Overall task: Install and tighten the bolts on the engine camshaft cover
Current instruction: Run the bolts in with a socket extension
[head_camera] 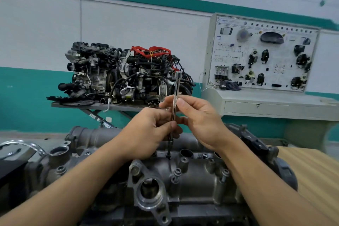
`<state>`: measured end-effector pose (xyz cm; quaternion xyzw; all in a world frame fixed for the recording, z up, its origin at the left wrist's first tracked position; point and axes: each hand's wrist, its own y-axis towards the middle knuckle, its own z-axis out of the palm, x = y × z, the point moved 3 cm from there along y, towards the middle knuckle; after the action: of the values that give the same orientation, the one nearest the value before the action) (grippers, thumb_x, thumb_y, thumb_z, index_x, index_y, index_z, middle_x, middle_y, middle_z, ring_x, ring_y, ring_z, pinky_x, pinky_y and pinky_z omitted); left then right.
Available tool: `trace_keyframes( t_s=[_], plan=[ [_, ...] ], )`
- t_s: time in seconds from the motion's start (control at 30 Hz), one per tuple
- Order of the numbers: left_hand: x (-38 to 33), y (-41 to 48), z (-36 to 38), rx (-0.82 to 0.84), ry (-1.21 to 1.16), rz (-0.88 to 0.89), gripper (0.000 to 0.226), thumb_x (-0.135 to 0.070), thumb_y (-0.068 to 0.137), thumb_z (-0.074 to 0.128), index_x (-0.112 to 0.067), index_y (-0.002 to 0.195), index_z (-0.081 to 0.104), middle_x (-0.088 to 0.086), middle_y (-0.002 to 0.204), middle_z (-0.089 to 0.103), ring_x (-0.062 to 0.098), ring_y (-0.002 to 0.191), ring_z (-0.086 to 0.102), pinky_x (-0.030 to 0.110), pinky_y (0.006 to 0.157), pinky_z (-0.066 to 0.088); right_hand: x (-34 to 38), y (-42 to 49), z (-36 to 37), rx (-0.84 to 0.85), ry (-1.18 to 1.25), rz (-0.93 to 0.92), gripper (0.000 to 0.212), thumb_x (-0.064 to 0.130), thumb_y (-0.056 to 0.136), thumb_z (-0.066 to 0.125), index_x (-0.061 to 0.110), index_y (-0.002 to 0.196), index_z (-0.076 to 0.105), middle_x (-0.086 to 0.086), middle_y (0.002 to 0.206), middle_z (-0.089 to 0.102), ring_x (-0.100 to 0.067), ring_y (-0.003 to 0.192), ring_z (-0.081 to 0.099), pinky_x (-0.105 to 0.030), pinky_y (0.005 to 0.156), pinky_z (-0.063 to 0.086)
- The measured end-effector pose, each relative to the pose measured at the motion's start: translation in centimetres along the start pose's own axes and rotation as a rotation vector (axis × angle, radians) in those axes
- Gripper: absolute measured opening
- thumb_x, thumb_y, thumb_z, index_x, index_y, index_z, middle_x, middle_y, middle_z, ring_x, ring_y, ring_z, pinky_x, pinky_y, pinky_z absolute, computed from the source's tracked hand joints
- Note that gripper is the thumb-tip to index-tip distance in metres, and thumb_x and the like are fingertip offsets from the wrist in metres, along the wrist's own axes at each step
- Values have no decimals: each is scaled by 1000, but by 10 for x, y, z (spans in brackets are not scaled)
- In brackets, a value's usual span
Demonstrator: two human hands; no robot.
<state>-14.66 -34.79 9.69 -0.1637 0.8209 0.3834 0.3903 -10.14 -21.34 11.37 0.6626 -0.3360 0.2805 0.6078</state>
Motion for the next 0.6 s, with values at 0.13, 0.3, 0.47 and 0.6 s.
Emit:
trace_keyframes(
  t_s=[0.13, 0.3, 0.47, 0.6],
  plan=[
    [-2, 0, 1, 6, 76, 18, 16, -10, 99, 59, -5, 98, 74, 2, 88, 78, 12, 85, 74, 21, 79, 57, -1, 0, -1, -52, -34, -15, 19, 20, 90, 59, 3, 93, 68, -11, 89, 71, -32, 75, 60, -38, 60, 53],
    [-2, 0, -4, -130, 159, 56, 16, -23, 83, 81, -14, 71, 74, 4, 65, 73, 7, 55, 59, 26, 56, 48, 0, 0, -4, -191, -42, -45, 25, 25, 69, 75, 7, 81, 63, -12, 80, 70, -22, 76, 66, -38, 79, 56],
    [3, 2, -3, -91, 123, 22, 14, -12, 94, 67, -1, 89, 74, 9, 77, 76, 17, 72, 73, 38, 73, 61, 0, 1, -2, -63, 39, 8, 23, 29, 92, 61, 10, 102, 68, -7, 102, 74, -19, 87, 68, -30, 68, 54],
    [2, 0, 1, -20, 67, 10, 17, -5, 99, 58, 6, 96, 71, 16, 85, 76, 9, 73, 73, 15, 66, 55, -1, -1, -1, -3, 23, 24, 26, 19, 102, 45, 9, 104, 69, -7, 105, 74, -26, 87, 66, -32, 64, 53]
  ],
)
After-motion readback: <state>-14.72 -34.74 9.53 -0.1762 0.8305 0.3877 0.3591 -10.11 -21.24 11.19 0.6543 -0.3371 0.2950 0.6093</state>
